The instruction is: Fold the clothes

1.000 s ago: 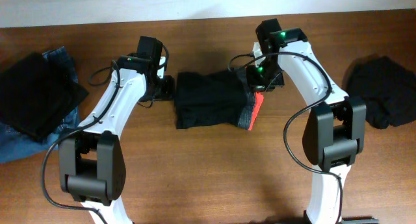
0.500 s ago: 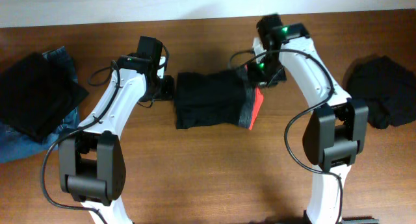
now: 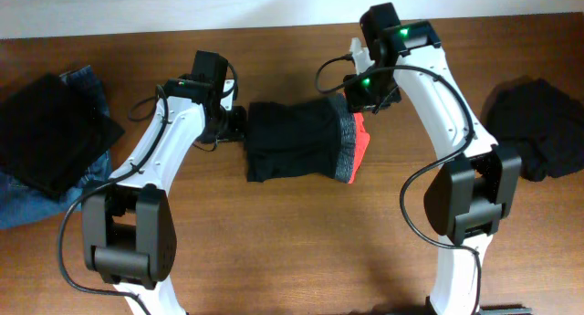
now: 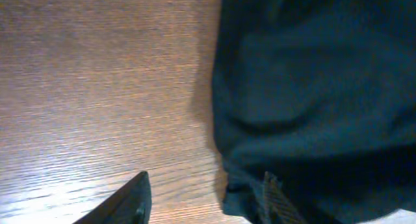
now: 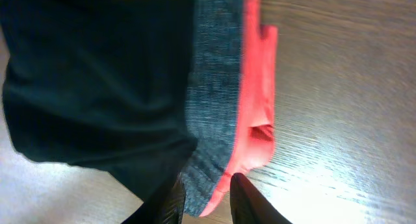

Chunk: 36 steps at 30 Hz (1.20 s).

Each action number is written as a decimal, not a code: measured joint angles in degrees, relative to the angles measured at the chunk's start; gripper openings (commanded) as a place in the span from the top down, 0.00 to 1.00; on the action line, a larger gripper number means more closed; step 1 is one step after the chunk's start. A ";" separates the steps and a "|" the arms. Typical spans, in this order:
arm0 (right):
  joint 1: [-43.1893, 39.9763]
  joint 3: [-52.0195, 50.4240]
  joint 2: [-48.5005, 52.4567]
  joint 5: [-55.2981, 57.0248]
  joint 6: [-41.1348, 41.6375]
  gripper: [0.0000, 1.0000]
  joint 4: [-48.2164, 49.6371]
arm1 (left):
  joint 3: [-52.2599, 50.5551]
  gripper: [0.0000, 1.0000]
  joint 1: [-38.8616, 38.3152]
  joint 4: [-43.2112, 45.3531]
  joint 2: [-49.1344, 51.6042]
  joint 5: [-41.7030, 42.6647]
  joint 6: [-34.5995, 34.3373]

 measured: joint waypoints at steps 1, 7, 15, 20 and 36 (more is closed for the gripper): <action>0.31 0.00 0.00 -0.24 -0.57 0.72 0.22 | 0.00 0.51 -0.04 0.26 0.00 0.81 -0.02; 2.14 0.00 0.68 -1.27 -2.73 0.72 4.59 | 0.00 0.53 -2.93 3.08 0.00 4.35 0.00; 1.77 0.00 8.57 -1.33 -3.02 0.72 6.40 | -0.11 0.54 -8.22 6.60 0.35 5.49 -0.02; 1.31 0.00 12.31 -1.29 -2.95 0.72 6.43 | -0.37 0.54 -8.35 4.04 2.78 5.92 -0.02; -1.31 0.37 15.21 -2.23 -2.71 0.71 5.38 | -1.11 0.53 -8.33 -2.95 7.37 6.32 -0.02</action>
